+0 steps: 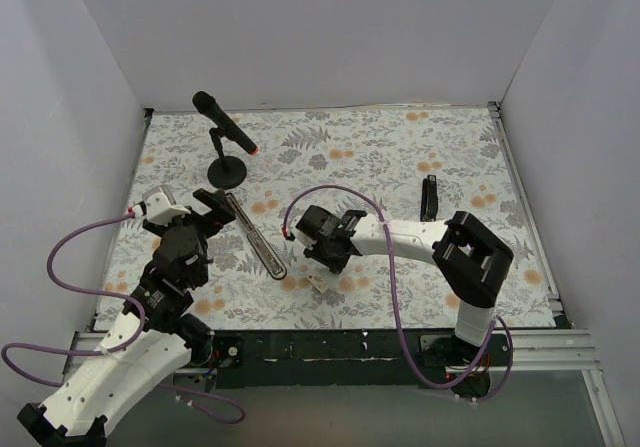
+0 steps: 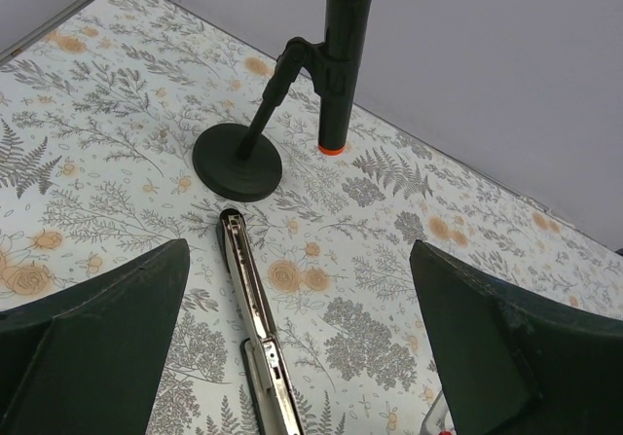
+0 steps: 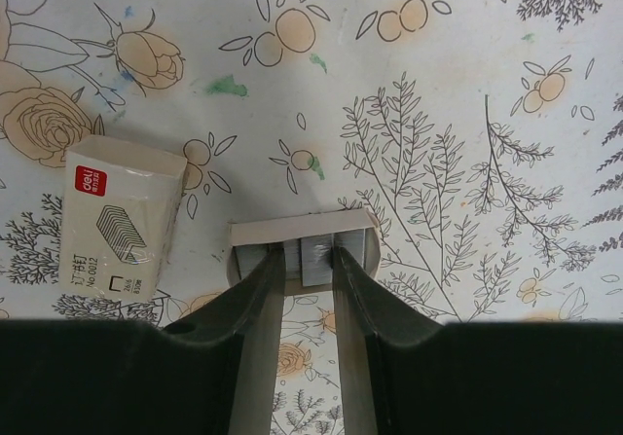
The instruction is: Load the staples into the stapler
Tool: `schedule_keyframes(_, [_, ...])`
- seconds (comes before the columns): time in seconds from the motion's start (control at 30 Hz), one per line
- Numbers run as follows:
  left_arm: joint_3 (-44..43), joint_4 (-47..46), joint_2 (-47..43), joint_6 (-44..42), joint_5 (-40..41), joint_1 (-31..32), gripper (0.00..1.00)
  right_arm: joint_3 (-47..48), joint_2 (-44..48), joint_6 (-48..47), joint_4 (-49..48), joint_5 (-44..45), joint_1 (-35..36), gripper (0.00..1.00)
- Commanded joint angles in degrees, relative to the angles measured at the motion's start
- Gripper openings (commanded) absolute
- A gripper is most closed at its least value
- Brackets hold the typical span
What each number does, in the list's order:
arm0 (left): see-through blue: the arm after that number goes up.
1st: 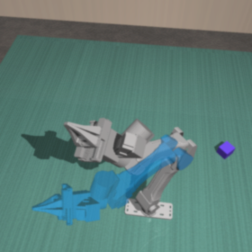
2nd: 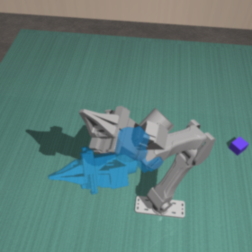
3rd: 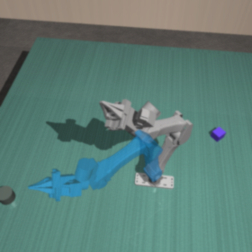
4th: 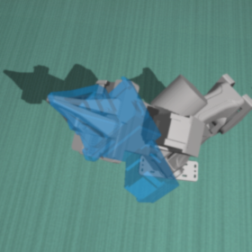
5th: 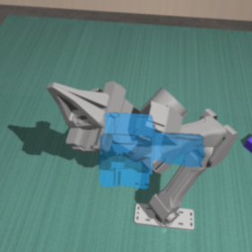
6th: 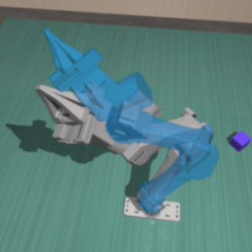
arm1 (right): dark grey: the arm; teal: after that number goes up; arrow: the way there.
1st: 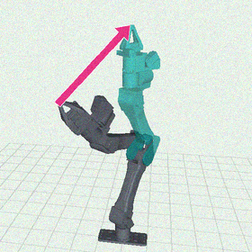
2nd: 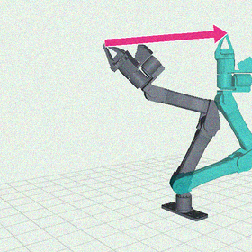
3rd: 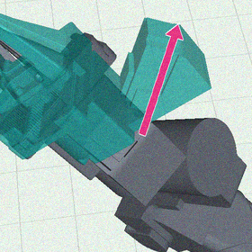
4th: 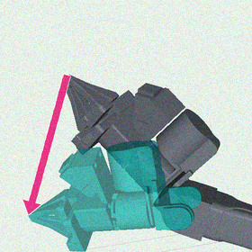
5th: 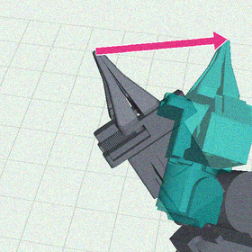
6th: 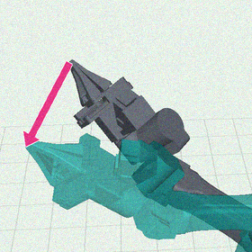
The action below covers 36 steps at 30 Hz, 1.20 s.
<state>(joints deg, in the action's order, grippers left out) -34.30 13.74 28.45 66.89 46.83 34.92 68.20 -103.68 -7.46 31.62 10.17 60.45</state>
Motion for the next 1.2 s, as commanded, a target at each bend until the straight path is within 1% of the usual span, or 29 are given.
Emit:
schedule_keyframes(0.0, [-0.24,0.50,0.21,0.08,-0.69,-0.55,0.98,1.14,-1.26,-0.18,1.17,0.29,0.55,0.31])
schedule_keyframes(0.1, [-0.24,0.50,0.21,-0.01,-0.86,-0.73,0.98,1.76,-0.39,-0.27,1.43,0.02,0.55,0.22])
schedule_keyframes(0.2, [-0.15,0.50,0.21,0.08,-1.04,-0.90,0.98,2.46,0.67,-0.36,1.78,-0.59,0.55,0.18])
schedule_keyframes(0.47, [-0.24,0.50,0.03,0.08,-1.13,-1.08,0.98,4.04,2.60,-0.62,3.27,-0.42,0.55,0.14])
schedule_keyframes(0.5, [-0.15,0.50,-0.14,0.08,-1.13,-1.17,0.98,4.22,2.78,-0.53,3.54,-0.24,0.64,0.12])
schedule_keyframes(0.7, [-0.15,0.50,-0.50,0.26,-0.95,-1.25,0.98,5.53,4.36,0.34,4.86,0.20,0.64,0.12])
schedule_keyframes(0.87, [-0.15,0.68,-1.02,0.61,-0.60,-1.52,0.98,6.94,5.68,2.80,4.42,0.55,0.55,0.12])
schedule_keyframes(0.97, [-0.06,0.76,-1.55,1.04,-0.07,-1.78,0.98,8.52,5.42,5.25,2.93,0.55,0.64,0.12])
schedule_keyframes(1.17, [-0.24,2.08,-2.87,2.71,2.91,-2.22,0.98,11.42,3.31,12.28,-4.45,3.27,2.57,0.13])
